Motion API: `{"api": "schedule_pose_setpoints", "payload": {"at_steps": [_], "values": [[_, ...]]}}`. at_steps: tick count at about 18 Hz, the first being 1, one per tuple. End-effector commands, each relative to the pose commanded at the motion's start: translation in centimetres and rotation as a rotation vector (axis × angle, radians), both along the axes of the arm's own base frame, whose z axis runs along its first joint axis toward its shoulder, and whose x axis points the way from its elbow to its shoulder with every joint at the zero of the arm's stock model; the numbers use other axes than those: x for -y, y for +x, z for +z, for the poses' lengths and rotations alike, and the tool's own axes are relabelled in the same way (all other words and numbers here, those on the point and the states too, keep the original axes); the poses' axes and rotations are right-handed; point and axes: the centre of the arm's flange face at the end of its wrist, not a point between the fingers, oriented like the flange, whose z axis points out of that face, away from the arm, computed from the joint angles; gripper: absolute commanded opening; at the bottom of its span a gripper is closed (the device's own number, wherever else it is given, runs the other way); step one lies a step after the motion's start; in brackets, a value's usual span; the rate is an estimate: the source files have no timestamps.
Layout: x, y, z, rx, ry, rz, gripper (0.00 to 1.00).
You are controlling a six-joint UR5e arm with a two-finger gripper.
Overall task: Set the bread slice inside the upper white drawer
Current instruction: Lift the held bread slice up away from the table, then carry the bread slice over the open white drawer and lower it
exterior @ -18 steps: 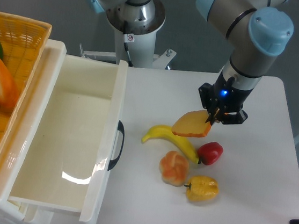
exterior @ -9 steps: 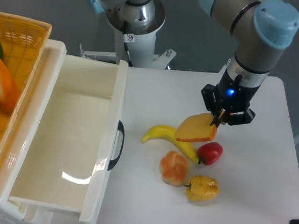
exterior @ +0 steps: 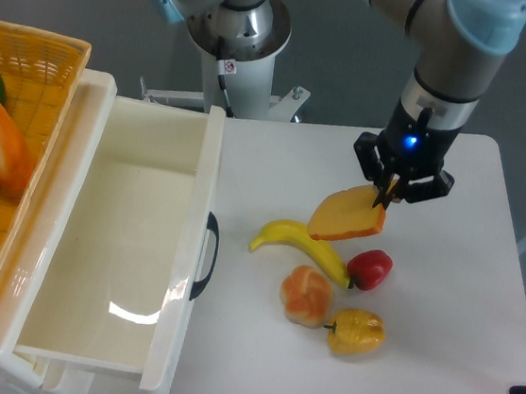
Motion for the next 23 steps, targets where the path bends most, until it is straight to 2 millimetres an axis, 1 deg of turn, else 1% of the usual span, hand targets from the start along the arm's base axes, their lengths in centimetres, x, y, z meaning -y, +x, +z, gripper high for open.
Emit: {"api": "schedule_pose_setpoints", "payload": {"at_steps": [1,2,4,6,8,10,12,14,16,17,18,20,23], "values": [[0.0,0.1,0.3,-0.002,0.005,0.004,0.00],[0.5,0.1,0.8,-0.003,0.018,0.019,0.00],[1.6,-0.7,1.0,0.047,0.075,0.080,0.00],[2.3,-0.6,1.9,0.090,0.130,0.161,0.00],[2.5,-0.2,2.6,0.107,0.156,0.206,0.00],[2.7,1.2,4.3,0.132,0.183,0.242,0.00],[2.6,2.6,5.5,0.183,0.232,0.290,0.00],[2.5,4.0,7.0,0.184,0.261,0.301,0.00],[1.6,6.1,7.5,0.209,0.271,0.311,0.00],[1.2,6.7,7.7,0.220,0.277,0.320,0.00],[0.9,7.4,8.2,0.227,0.287,0.329,0.00],[-0.1,9.7,9.5,0.244,0.310,0.343,0.00],[-1.6,11.8,10.2,0.269,0.318,0.366,0.00]]}}
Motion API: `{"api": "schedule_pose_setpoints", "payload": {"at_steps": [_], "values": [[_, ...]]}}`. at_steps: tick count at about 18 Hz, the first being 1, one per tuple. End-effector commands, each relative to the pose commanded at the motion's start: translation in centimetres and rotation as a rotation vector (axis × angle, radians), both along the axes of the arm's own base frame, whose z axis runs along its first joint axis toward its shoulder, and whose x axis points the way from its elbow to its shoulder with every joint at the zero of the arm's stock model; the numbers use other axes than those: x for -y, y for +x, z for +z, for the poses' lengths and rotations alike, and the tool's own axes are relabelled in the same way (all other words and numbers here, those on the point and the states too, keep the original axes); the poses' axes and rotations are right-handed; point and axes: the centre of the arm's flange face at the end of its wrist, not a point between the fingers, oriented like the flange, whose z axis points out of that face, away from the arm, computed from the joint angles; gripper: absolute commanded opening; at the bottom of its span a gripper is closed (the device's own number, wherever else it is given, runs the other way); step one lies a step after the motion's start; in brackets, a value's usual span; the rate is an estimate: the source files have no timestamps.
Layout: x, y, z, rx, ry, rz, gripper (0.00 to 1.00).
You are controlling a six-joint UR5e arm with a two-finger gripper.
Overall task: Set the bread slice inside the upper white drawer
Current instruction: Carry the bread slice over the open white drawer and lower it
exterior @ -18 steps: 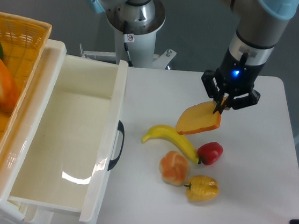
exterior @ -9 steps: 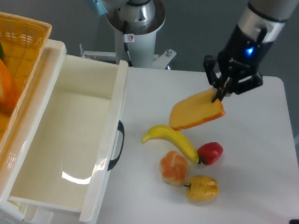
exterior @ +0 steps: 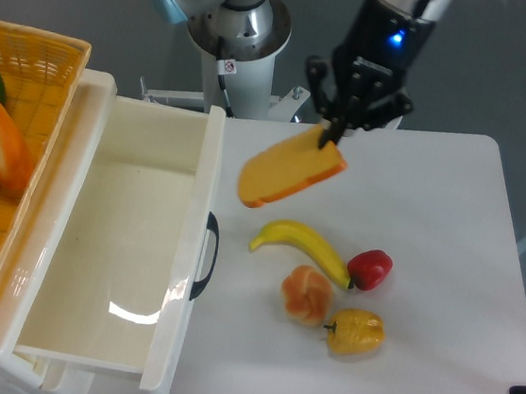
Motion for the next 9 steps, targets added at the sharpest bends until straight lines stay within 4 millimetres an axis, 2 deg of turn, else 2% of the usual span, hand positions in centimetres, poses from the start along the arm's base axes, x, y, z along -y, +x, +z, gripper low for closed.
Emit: {"api": "schedule_pose_setpoints", "payload": {"at_steps": [2,6,9], "values": [[-1.4,1.6,-0.3,0.022,-0.006,-0.013,0.00],[-2.5,3.8,-0.9,0.038,-0.013,-0.027,0.00],[-4.3,5.5,-2.4,0.051,-0.026,-0.064,0.00]]}}
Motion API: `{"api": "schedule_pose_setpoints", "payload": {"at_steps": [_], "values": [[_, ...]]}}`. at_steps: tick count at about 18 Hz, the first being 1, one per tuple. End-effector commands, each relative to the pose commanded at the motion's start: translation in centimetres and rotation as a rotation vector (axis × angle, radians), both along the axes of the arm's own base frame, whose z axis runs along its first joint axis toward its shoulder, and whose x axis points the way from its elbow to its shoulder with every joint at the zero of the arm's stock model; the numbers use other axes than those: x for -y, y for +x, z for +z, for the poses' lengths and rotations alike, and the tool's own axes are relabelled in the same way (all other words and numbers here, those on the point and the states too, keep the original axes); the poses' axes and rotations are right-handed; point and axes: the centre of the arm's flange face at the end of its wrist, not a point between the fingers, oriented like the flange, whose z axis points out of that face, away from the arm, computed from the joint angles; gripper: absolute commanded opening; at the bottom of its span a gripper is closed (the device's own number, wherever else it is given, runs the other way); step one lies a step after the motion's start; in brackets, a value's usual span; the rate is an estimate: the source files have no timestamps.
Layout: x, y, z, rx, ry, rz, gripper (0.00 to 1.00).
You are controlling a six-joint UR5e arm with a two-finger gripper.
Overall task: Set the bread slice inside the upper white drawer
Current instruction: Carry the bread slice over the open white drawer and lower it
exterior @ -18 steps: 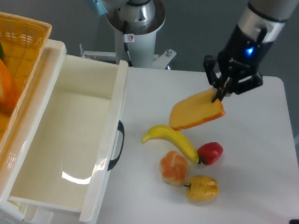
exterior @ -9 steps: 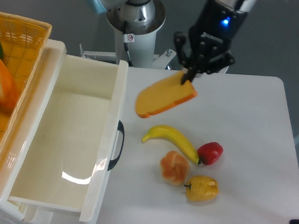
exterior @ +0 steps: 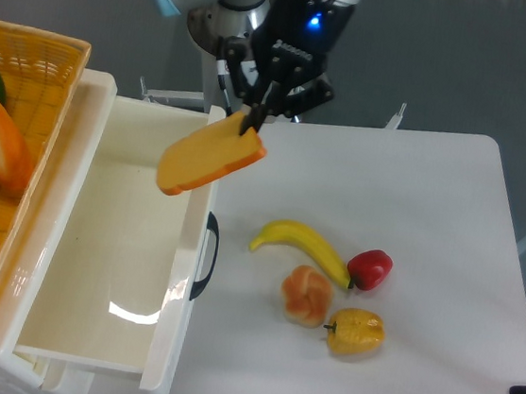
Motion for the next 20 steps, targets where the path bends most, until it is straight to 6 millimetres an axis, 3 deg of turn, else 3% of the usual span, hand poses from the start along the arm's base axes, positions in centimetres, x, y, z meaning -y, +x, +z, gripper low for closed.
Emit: {"api": "schedule_pose_setpoints", "payload": {"at_steps": [7,20], "values": [[-2.7,1.8,-3.6,0.000,-0.002,-0.055,0.00],[-5.4,3.1,-6.3,0.026,-0.033,-0.115,0.04]]}}
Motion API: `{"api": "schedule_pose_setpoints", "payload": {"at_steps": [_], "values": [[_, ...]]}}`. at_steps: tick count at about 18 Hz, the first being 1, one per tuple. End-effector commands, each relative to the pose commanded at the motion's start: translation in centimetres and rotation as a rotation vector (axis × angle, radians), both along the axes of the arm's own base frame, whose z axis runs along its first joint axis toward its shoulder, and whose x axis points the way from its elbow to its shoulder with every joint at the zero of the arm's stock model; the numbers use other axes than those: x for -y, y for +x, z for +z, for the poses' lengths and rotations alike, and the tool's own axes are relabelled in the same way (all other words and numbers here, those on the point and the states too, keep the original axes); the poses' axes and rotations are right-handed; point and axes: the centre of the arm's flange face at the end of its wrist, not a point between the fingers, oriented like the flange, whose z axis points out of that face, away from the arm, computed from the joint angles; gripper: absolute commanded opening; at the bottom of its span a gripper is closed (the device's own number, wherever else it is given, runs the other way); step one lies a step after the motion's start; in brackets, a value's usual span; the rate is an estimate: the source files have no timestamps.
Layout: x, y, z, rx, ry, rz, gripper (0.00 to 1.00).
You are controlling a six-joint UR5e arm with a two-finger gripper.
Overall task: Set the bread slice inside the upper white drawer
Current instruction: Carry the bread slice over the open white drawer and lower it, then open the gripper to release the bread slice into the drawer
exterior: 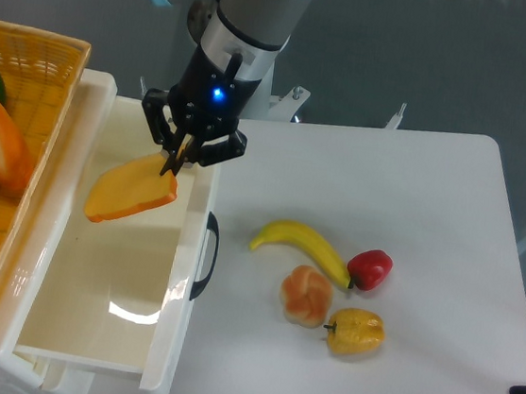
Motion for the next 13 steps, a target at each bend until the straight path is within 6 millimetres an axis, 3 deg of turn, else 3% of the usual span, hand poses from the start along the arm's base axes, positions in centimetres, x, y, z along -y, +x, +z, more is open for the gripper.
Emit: {"api": "schedule_pose_setpoints", "payload": {"at_steps": [8,12,13], "values": [[-1.2,-0.1,-2.0,0.028,-0.023,-0.018,0.08],[-1.7,0.3,-2.3,0.027,-0.025,-0.032,0.25],[-1.8,0.4,-2.4,0.025,-0.024,-0.040,0.38]]}}
